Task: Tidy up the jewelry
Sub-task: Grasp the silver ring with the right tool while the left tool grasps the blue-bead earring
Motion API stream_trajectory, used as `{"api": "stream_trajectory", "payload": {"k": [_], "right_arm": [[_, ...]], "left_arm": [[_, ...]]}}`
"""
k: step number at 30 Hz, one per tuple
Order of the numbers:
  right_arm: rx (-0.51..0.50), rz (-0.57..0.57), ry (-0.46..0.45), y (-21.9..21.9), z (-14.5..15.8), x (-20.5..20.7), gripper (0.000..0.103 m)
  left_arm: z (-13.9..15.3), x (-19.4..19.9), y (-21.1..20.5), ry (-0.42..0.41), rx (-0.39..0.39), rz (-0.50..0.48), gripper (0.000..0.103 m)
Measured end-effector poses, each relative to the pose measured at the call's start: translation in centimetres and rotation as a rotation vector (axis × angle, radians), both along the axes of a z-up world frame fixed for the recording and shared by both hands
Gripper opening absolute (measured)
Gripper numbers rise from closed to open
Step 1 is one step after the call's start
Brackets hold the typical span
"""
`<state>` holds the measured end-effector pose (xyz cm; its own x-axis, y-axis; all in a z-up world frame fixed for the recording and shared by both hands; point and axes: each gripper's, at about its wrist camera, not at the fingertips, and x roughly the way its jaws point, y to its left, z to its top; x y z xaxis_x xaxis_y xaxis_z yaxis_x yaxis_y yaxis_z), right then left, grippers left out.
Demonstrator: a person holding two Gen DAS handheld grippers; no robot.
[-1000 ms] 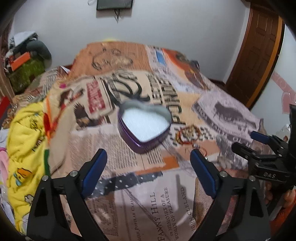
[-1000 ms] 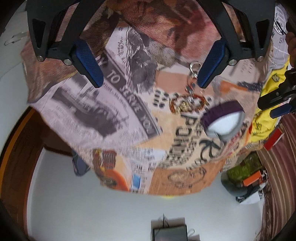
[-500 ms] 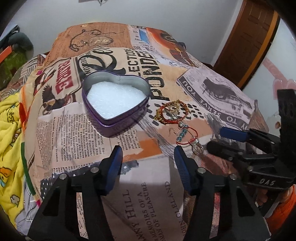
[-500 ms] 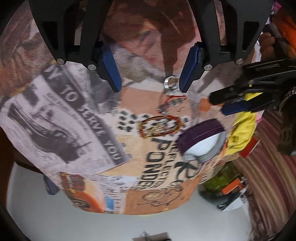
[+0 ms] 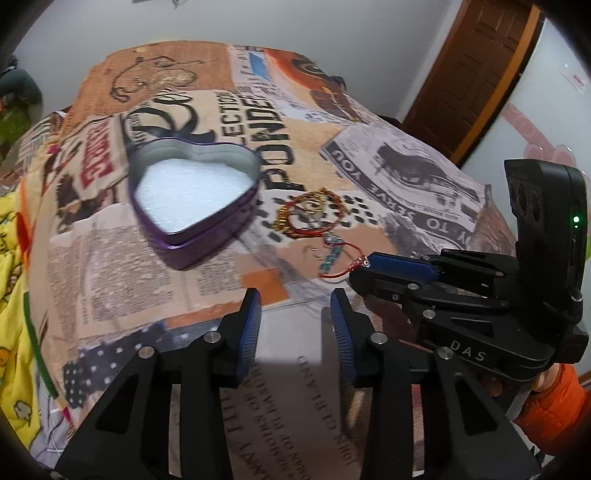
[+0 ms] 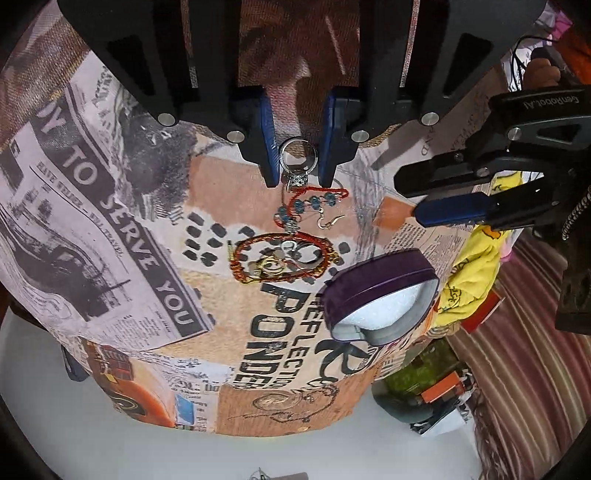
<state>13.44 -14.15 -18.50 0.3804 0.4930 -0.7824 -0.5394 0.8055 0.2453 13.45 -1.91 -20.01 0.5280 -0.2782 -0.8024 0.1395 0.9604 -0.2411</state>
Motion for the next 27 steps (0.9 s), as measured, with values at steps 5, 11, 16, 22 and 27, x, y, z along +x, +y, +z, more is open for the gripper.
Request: {"api": "stream_trajectory", "payload": {"k": [5, 11, 16, 22, 27], "right_arm": [[-0.009, -0.058, 0.001, -1.8, 0.4, 0.1, 0.019], [-0.017, -0.13, 0.001, -4.3, 0.6, 0.3, 0.019], [0.0, -0.157, 0.006, -5.4, 0.8, 0.4, 0.019], [0.014, -0.174, 0.008, -5.9, 0.7, 0.2, 0.019], [0.026, -0.182, 0.008, -6.0, 0.8, 0.1, 0.019]], "left_arm": [[-0.6, 1.1, -1.5, 0.017, -0.007, -0.049, 0.033], [-1.3, 2.3, -2.8, 0.031, -0.007, -0.077, 0.029], [-1.4, 3.4, -3.3, 0.045, 0.004, -0.07, 0.025], [-1.6, 3.9, -3.8, 0.051, 0.013, -0.076, 0.004], [-1.2, 2.9, -4.2, 0.04, 0.021, -0.083, 0.002]]}}
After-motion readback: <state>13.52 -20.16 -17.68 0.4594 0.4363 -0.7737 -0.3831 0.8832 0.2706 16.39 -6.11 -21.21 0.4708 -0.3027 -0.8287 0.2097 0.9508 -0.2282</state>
